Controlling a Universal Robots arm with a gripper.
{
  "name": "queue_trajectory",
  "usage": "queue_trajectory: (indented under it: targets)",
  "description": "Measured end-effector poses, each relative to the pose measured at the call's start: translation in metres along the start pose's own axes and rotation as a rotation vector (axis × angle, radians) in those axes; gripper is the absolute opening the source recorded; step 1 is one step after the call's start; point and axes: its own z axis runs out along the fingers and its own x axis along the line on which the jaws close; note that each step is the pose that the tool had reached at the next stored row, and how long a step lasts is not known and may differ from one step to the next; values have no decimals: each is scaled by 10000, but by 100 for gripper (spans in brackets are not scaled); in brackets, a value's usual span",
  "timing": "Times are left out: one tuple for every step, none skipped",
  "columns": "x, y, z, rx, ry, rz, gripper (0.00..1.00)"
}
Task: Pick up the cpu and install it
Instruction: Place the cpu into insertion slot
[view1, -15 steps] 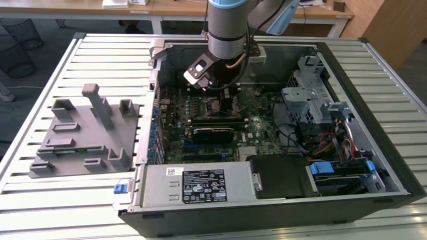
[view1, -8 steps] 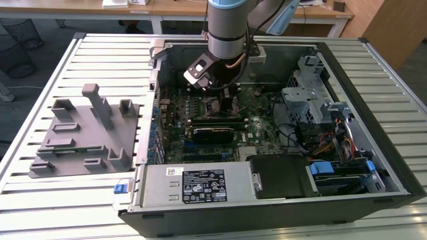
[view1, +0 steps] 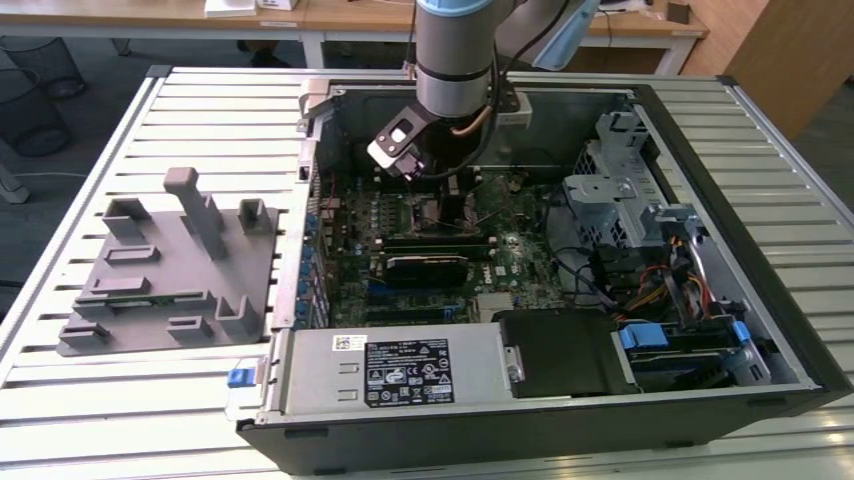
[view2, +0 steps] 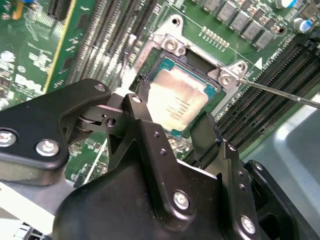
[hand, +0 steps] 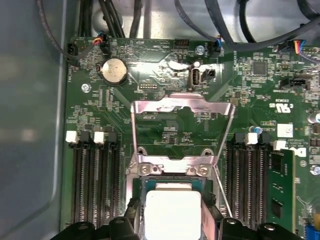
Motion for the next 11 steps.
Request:
queue_trajectory:
  targets:
    - [-3, 0, 0, 1, -42, -2, 60]
    - [-5, 0, -1, 3, -74, -3, 60]
    - [-5, 0, -1, 3, -96, -3, 60]
    - [-5, 0, 1, 2, -110, -4, 60]
    - [-6, -1, 3, 3, -115, -4, 60]
    - [-6, -1, 4, 4, -119, -5, 60]
    - [-6, -1, 5, 3, -119, -5, 60]
    - [-5, -1, 6, 3, -118, -5, 60]
    - [-5, -1, 6, 3, -119, -4, 58]
    - [-6, -1, 5, 5, -121, -4, 58]
    - [-6, -1, 6, 4, -120, -4, 53]
